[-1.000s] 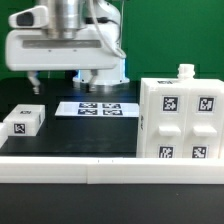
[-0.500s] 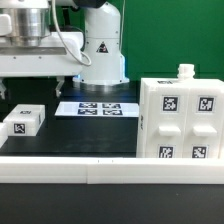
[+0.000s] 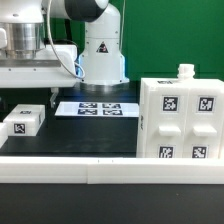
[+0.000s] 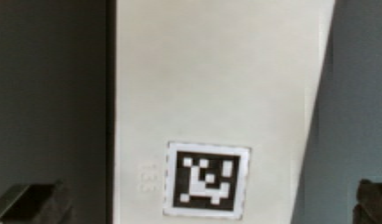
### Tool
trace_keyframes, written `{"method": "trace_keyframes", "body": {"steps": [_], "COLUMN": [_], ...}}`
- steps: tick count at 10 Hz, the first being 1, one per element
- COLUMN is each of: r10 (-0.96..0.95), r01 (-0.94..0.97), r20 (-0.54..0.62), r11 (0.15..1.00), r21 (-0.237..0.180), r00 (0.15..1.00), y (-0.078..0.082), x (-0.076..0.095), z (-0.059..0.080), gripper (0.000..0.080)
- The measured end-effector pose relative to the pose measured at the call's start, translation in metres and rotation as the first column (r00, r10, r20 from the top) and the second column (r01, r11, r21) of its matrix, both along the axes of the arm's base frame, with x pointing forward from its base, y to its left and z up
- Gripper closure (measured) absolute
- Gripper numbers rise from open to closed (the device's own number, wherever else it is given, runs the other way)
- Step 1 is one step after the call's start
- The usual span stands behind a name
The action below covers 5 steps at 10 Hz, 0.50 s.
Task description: Assemble cabinet
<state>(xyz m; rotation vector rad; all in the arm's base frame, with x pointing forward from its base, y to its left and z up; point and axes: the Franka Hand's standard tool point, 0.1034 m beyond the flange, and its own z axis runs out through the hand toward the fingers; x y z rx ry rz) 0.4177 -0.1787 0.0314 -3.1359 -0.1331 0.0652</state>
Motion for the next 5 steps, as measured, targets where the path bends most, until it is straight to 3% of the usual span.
{"method": "trace_keyframes", "body": {"steps": [5], "r10": [0.003], "r01": [-0.003], "r20": [-0.012], "r11": [1.0], "r21": [-0.019], "r00": [1.0], "y": [-0.002], "x": [-0.008], "z": [-0.022], "gripper": [0.0002]}}
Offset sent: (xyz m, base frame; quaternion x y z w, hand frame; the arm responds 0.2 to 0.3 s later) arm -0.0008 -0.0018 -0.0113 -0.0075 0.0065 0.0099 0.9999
